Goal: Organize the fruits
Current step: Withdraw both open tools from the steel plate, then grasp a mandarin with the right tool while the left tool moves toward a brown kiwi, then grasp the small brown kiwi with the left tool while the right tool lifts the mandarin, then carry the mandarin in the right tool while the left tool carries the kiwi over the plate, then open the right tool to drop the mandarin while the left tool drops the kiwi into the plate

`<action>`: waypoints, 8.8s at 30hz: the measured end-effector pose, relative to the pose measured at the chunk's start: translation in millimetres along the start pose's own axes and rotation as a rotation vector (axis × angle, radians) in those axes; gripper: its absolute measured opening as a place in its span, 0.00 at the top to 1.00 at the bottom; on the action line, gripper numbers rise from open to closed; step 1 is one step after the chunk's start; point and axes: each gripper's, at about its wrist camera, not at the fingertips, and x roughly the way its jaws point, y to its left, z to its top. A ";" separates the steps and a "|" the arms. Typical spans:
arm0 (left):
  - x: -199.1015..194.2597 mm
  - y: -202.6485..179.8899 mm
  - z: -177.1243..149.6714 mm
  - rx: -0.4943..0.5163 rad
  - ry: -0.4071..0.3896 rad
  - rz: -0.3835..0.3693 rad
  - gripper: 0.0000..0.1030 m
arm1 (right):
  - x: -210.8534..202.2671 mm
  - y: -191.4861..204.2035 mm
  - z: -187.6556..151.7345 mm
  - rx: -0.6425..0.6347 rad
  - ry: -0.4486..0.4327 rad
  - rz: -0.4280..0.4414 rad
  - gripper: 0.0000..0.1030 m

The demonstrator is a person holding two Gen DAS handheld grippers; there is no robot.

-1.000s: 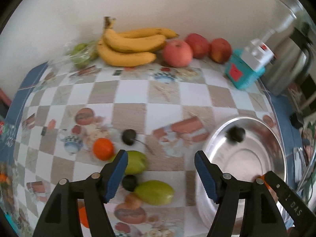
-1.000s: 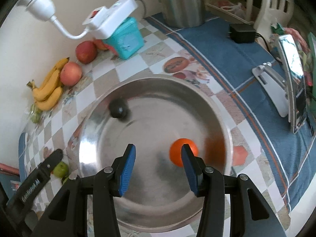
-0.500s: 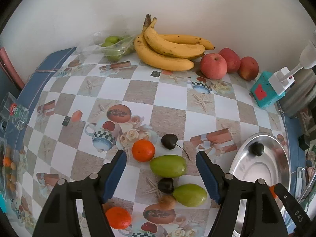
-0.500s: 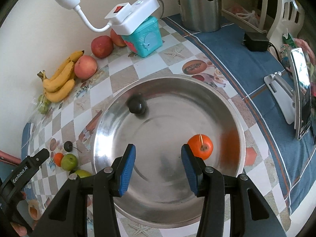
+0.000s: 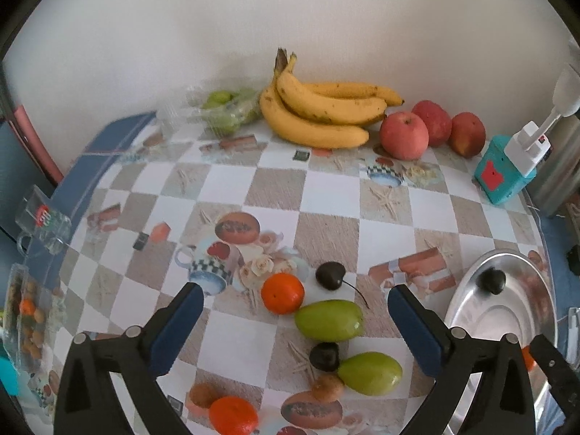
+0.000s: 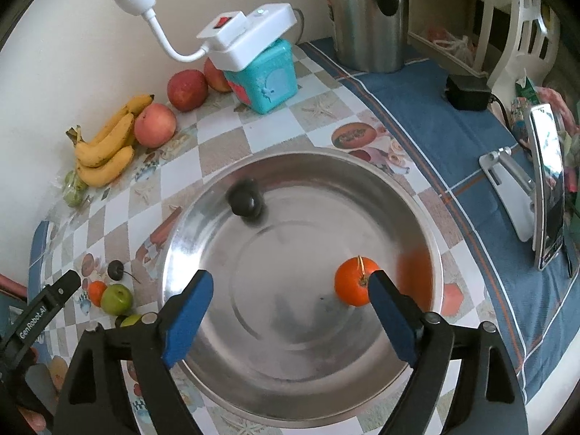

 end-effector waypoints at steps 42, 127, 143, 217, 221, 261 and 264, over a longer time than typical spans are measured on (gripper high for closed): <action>-43.6 55.8 -43.2 -0.038 0.018 -0.056 0.00 | -16.6 73.3 -55.6 -0.140 -0.103 0.023 0.03; 37.9 162.7 -62.9 -0.423 0.338 -0.104 0.03 | 23.6 189.6 -108.8 -0.319 0.230 0.285 0.60; 48.8 129.9 -68.7 -0.332 0.412 -0.166 0.46 | 5.2 158.9 -86.5 -0.207 0.174 0.296 0.60; -29.9 -100.8 -54.2 0.260 0.075 -0.406 0.74 | 1.9 -40.8 -24.7 0.267 0.062 0.134 0.60; -23.1 -106.2 -59.1 0.280 0.092 -0.396 0.74 | 5.4 -44.1 -25.4 0.277 0.081 0.128 0.60; -8.3 -62.9 -44.4 0.125 0.167 -0.259 0.27 | -0.6 -24.6 -24.0 0.136 0.064 -0.007 0.42; -1.7 -45.9 -41.8 0.071 0.194 -0.186 0.20 | 0.8 -22.6 -24.6 0.117 0.069 -0.018 0.29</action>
